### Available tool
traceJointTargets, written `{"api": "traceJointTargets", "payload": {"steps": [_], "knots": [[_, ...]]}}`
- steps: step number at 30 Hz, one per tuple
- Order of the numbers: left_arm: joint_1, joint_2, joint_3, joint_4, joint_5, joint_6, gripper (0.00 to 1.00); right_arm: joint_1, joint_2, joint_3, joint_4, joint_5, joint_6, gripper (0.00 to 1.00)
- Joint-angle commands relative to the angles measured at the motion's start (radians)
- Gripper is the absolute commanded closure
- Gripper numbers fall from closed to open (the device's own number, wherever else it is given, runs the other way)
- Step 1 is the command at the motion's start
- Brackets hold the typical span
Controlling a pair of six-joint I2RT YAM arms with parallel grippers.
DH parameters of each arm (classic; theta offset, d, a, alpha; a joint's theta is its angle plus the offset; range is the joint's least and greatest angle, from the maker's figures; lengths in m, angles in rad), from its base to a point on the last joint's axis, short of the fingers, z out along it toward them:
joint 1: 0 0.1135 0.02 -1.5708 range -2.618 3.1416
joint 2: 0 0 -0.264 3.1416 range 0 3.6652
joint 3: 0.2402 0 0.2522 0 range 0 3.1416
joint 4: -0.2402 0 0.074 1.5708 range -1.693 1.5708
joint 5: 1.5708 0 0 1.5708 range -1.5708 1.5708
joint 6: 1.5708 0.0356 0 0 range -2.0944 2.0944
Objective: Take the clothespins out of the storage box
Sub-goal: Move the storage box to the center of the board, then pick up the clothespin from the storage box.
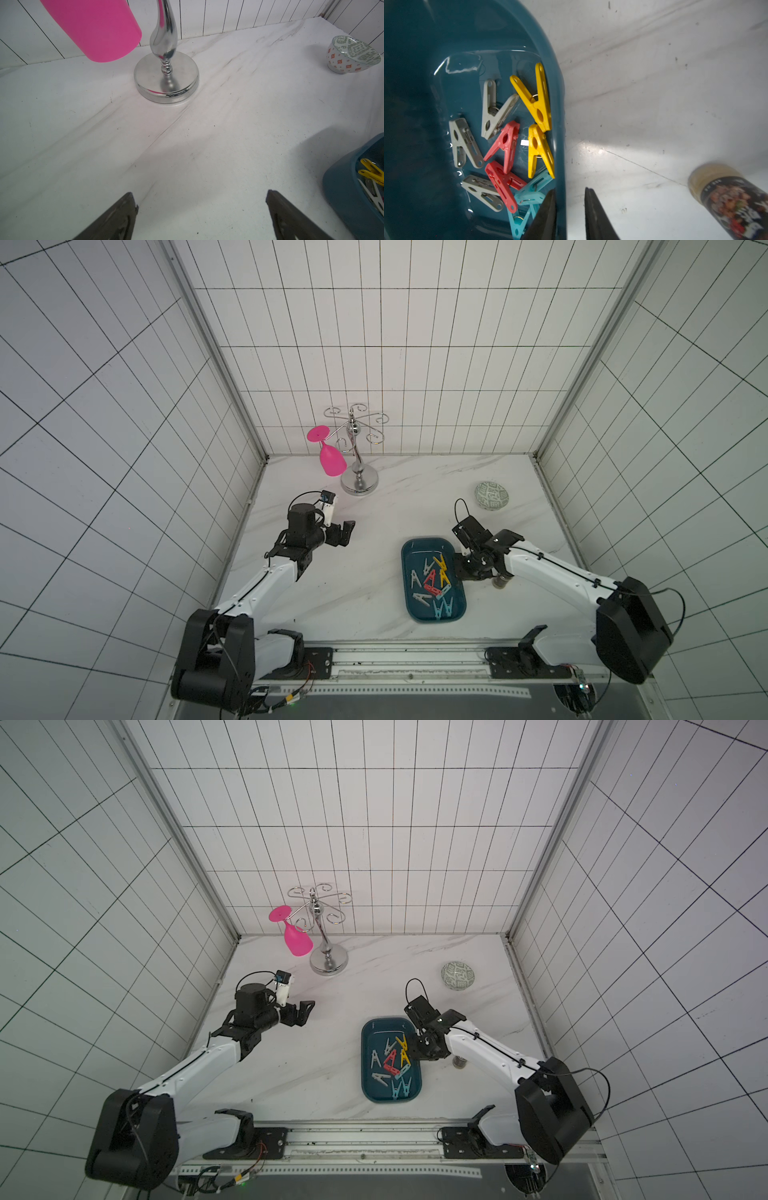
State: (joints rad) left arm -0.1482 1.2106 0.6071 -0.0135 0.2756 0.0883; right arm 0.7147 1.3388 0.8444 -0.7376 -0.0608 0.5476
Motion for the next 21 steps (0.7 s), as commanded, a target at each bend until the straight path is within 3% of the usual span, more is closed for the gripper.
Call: {"api": "traceJointTargets", "payload": {"steps": [1,5,12,21], "knots": [[-0.008,-0.016,0.001,-0.002,0.024,0.022,0.02,0.006,-0.043,0.073,-0.089,0.036,-0.037,0.68],[-0.029,-0.015,0.006,-0.007,0.092,0.059,0.01,0.008,-0.074,0.129,-0.136,0.019,-0.134,0.66],[-0.089,-0.016,0.010,-0.011,0.079,0.087,0.01,0.013,-0.011,0.209,-0.135,-0.042,-0.221,0.66],[-0.099,-0.038,-0.009,-0.025,0.022,0.050,0.01,0.102,0.149,0.259,-0.029,0.081,-0.335,0.68]]}}
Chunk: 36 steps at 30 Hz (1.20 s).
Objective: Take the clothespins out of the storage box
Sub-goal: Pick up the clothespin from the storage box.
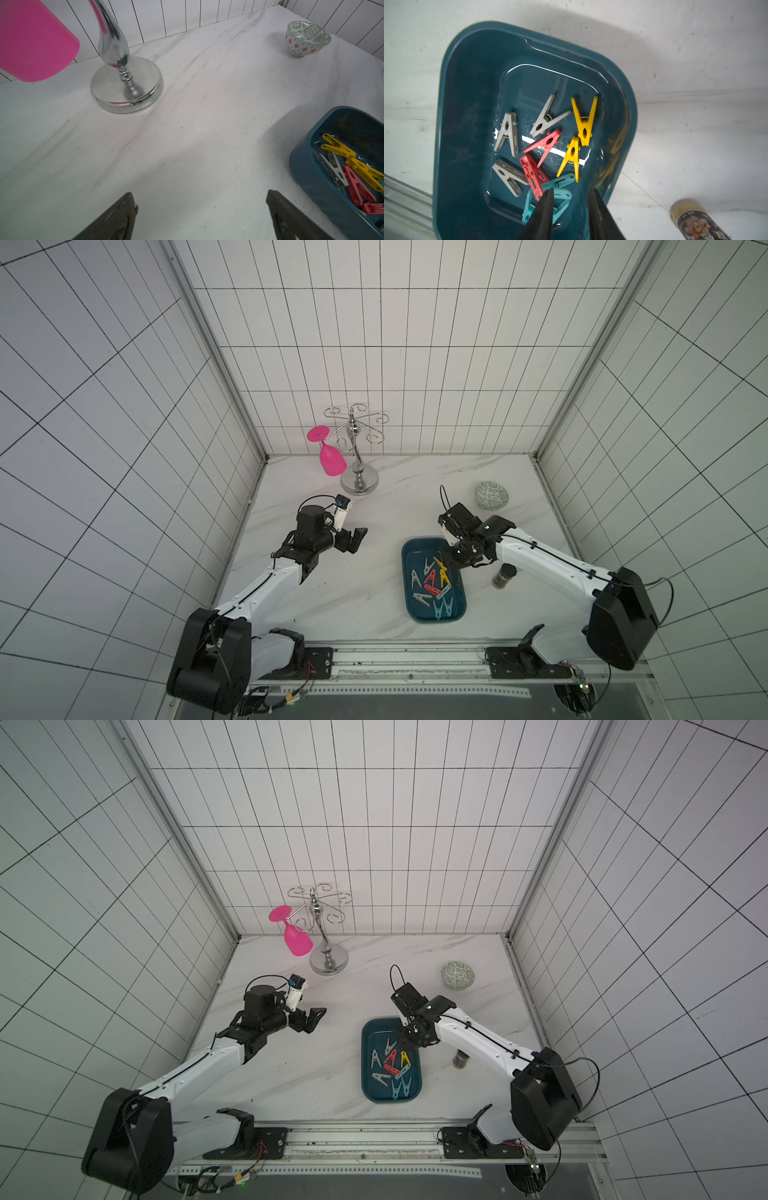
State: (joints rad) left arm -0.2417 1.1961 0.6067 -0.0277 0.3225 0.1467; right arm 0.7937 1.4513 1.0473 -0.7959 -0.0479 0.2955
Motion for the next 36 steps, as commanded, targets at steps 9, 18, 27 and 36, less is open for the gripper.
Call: {"api": "traceJointTargets", "payload": {"steps": [9,18,27,36], "knots": [[-0.010,-0.080,-0.048,-0.008,-0.045,-0.013,0.01,0.053,0.132,0.030,0.163,0.176,-0.368,0.70],[-0.008,-0.101,-0.070,0.007,-0.050,-0.013,0.01,0.053,0.206,0.000,0.271,0.154,-0.499,0.72],[-0.007,-0.096,-0.069,0.001,-0.076,-0.019,0.01,0.053,0.266,-0.005,0.270,0.168,-0.445,0.75],[-0.006,-0.085,-0.065,-0.004,-0.084,-0.024,0.01,0.053,0.304,-0.014,0.277,0.181,-0.406,0.78]]}}
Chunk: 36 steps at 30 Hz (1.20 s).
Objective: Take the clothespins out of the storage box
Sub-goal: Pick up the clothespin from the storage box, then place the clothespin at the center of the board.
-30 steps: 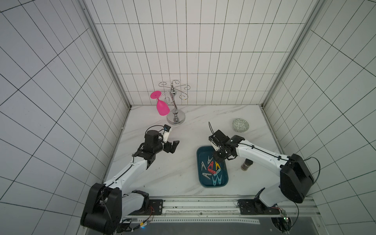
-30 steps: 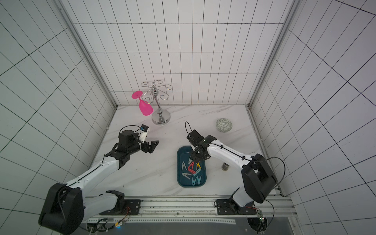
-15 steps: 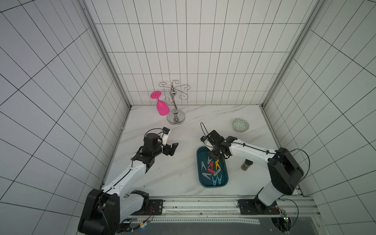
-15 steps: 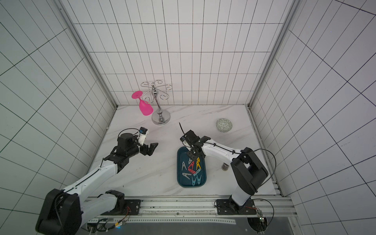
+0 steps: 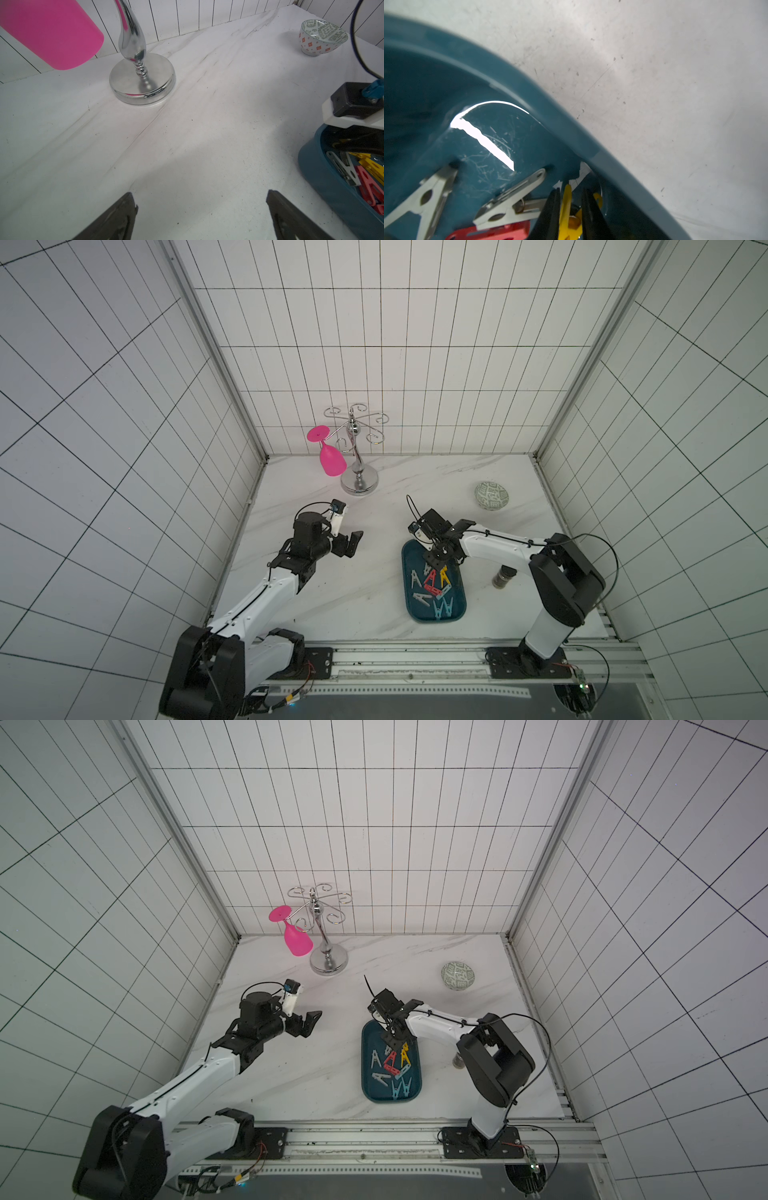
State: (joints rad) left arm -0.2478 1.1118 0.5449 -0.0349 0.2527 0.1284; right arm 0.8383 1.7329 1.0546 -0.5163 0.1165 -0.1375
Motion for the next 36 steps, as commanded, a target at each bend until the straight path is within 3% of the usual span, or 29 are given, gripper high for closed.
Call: {"api": "traceJointTargets", "payload": {"steps": [1,8,13,20,26,30,36], "knots": [[-0.001,-0.001,-0.003,0.003,-0.016,-0.006,0.01,0.008,0.024,-0.021,-0.003,0.016,0.027,0.78],[0.000,0.009,0.003,0.005,-0.024,-0.006,0.01,0.008,0.043,-0.008,-0.013,0.006,0.027,0.80],[-0.001,0.008,0.003,0.005,-0.025,-0.007,0.01,0.008,0.041,-0.001,-0.017,-0.009,0.027,0.88],[0.000,0.011,0.003,0.005,-0.026,-0.005,0.01,0.004,-0.049,0.020,-0.050,-0.052,0.032,0.96],[0.001,0.014,0.004,0.006,-0.024,-0.002,0.01,-0.022,-0.166,0.059,-0.093,-0.116,0.052,0.96],[-0.001,0.013,0.007,0.007,-0.021,-0.002,0.01,-0.106,-0.249,0.071,-0.094,-0.161,0.120,0.96],[0.000,0.013,0.009,0.007,-0.007,-0.002,0.01,-0.330,-0.291,0.059,-0.094,-0.215,0.274,0.95]]}}
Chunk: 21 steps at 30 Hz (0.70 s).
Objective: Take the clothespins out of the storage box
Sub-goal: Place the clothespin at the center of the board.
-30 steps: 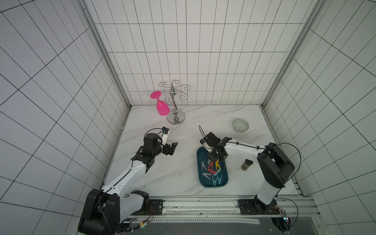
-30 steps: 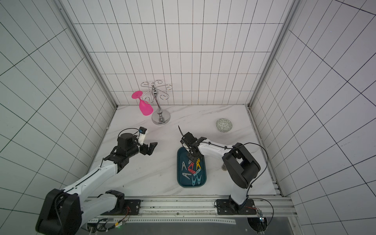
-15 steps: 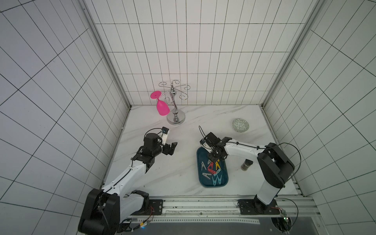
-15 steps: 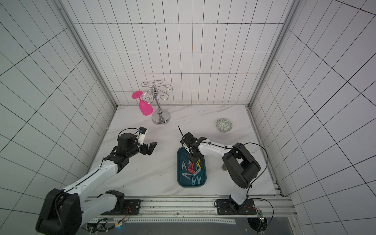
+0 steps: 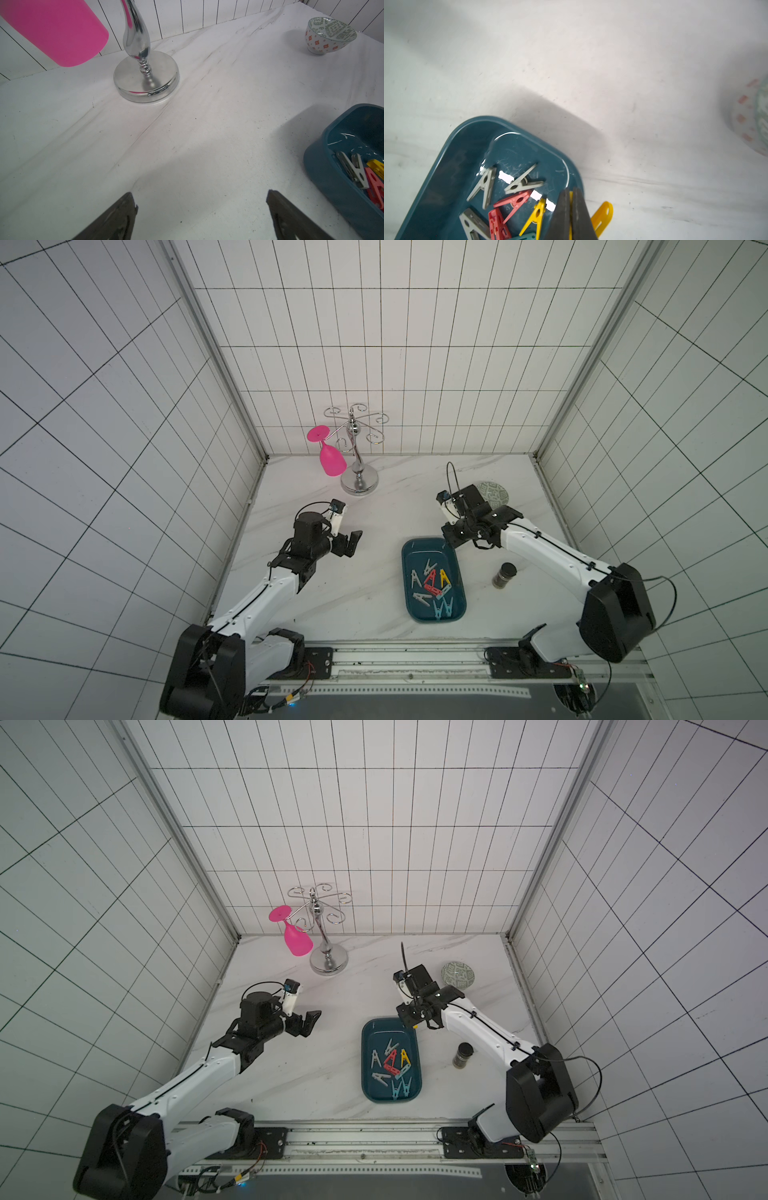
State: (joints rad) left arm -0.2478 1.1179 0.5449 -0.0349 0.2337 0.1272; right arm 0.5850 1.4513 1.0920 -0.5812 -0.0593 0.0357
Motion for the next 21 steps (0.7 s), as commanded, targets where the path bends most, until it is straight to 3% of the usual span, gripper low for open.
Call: {"api": "traceJointTargets", "payload": {"steps": [1,9,21], "knots": [[-0.001,0.007,0.011,0.008,0.016,0.000,0.01,-0.111,-0.005,0.015,-0.028,-0.049,0.119,0.95],[-0.001,0.011,0.024,0.009,0.048,0.011,0.01,-0.265,0.100,-0.037,-0.003,-0.094,0.178,0.94],[-0.004,0.029,0.073,-0.037,0.077,0.004,0.01,-0.294,0.241,-0.058,0.035,-0.095,0.200,0.88]]}}
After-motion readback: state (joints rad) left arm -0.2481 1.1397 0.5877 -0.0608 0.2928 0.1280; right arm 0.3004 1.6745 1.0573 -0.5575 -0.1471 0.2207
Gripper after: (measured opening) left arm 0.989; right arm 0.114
